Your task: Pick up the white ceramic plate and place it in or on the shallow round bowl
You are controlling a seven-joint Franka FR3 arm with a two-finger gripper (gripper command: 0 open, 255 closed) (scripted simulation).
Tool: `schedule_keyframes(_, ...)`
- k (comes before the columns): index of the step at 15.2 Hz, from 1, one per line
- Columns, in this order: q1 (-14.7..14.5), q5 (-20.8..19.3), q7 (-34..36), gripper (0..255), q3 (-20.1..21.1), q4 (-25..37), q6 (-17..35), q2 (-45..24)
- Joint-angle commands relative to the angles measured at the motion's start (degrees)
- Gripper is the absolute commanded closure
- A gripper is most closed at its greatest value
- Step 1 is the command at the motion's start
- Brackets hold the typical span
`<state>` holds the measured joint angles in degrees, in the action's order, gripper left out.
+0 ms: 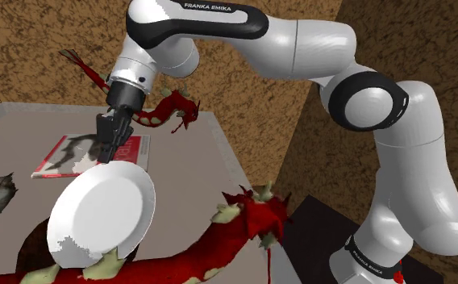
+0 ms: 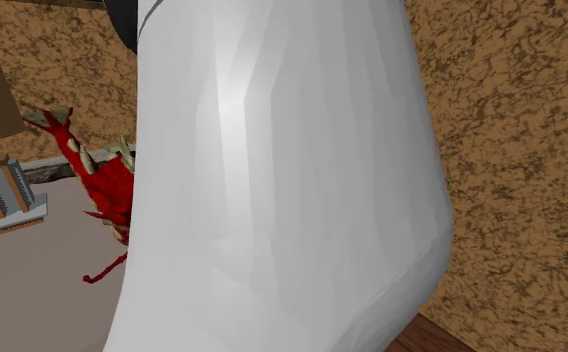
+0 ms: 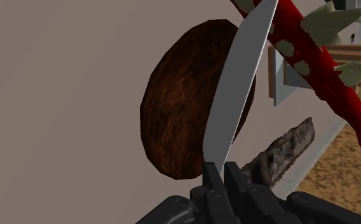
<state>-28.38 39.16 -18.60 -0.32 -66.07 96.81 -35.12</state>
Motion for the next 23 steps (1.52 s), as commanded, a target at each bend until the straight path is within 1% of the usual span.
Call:
schedule_keyframes(1, -0.61, 0.1, 0.27, 255, 0.32, 0.31, 0.49, -0.79)
schedule_keyframes(16, -1.13, 1.32, -5.51, 255, 0.45, -7.4, 8.25, -2.66)
schedule_keyframes(23, -1.17, 1.39, -5.69, 255, 0.41, -7.57, 8.46, -2.77)
